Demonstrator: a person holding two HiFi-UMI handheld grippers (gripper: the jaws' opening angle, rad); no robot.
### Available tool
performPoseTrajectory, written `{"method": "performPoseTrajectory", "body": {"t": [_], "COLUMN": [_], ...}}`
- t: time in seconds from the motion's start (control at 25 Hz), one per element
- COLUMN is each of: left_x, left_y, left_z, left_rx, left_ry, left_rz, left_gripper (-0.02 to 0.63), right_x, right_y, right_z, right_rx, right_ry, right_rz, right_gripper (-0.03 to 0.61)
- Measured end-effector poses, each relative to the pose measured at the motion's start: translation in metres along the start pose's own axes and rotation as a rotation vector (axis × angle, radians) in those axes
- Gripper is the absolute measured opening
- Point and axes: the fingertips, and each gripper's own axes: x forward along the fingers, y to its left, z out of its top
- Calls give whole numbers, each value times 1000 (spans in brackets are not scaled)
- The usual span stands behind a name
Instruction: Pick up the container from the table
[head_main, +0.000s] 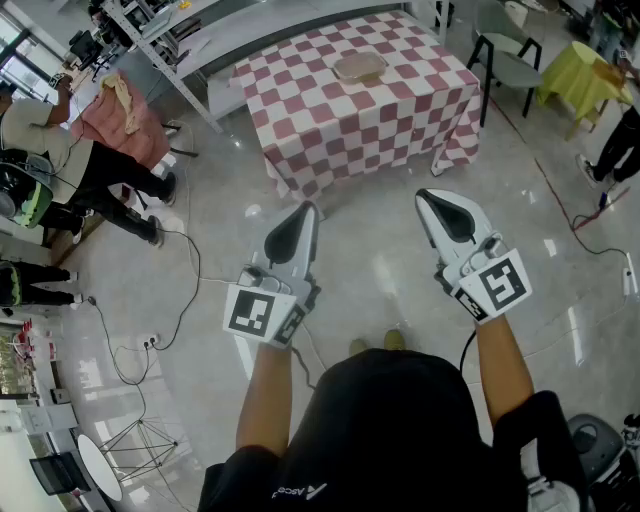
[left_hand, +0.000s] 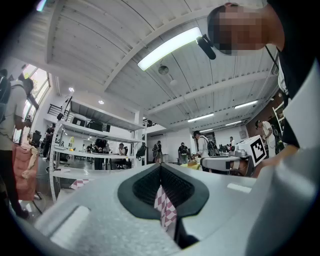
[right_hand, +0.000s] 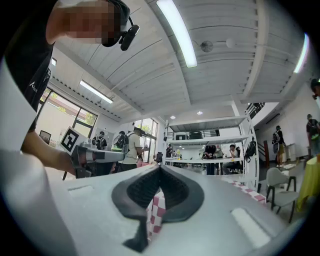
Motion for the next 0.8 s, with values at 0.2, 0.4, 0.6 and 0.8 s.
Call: {"method": "performPoseTrajectory", "body": {"t": [0.2,0.4,0.6,0.8], "left_x": [15,35,54,75], "left_y": [-1,-4,-5,-1], "left_z": [-9,-13,-17,-22], "left_rx": [1,-8,-22,-8], "left_ry": [10,19,26,35], "left_rz": [6,12,29,39], "left_gripper": [9,9,9,9], "right_x": [1,2,0,1], "right_y": [-16,-35,-56,-77], "right_z": [-6,-6,-7,-9], "right_rx": [20,5,-8,-22], "right_ry": [-5,-7,-17,-18], "right_rz": [-2,6,16,16], "right_gripper": [3,3,3,3]}}
